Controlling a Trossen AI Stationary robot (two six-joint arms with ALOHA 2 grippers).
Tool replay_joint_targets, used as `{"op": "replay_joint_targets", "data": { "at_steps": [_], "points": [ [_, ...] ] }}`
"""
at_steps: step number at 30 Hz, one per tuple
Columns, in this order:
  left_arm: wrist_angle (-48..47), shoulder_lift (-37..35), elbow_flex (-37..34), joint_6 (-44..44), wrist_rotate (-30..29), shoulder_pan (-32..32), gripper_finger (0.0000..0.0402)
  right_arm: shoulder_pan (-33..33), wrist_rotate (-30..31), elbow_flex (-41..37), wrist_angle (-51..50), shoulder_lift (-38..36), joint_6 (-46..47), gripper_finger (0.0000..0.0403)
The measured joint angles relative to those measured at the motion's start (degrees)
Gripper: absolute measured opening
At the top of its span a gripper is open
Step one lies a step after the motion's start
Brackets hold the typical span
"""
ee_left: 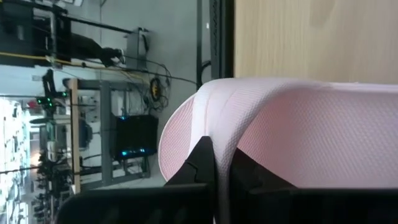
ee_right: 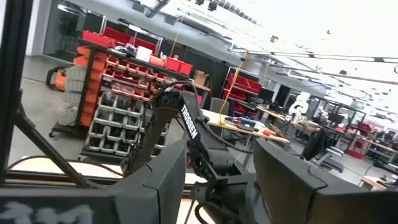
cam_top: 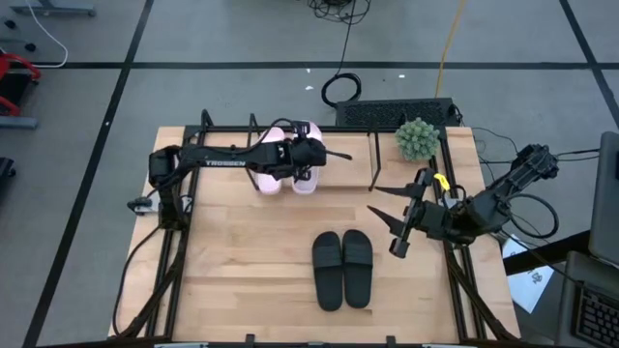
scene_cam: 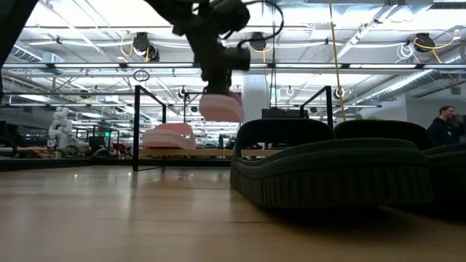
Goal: Pick and place slides into the shelf
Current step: Put the pink slipper on the shelf
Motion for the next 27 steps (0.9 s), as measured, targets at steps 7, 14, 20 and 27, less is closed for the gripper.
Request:
{"op": "replay_joint_targets", "data": {
  "at_steps": [7,14,20,27],
  "points": [
    [3.55,0.0,-4.61,0.23,1.59,2.15,0.0002,-1.12,-0.03,0.0,-0.26,0.0,1.18,0.0176],
    [6.04,0.0,-6.33,0.37,3.86,2.63,0.0003,-2.0,-0.18,0.0,-0.3,0.0,1.54,0.0176],
    [5.69,0.0,-7.49,-1.59,4.06,2.72,0.0009,-2.15,-0.22,0.0,-0.42,0.02,1.54,0.0176],
    [5.66,0.0,-7.61,-2.46,4.43,3.07,0.0004,-2.15,-0.22,0.0,-0.42,0.02,1.57,0.0176]
  ]
}}
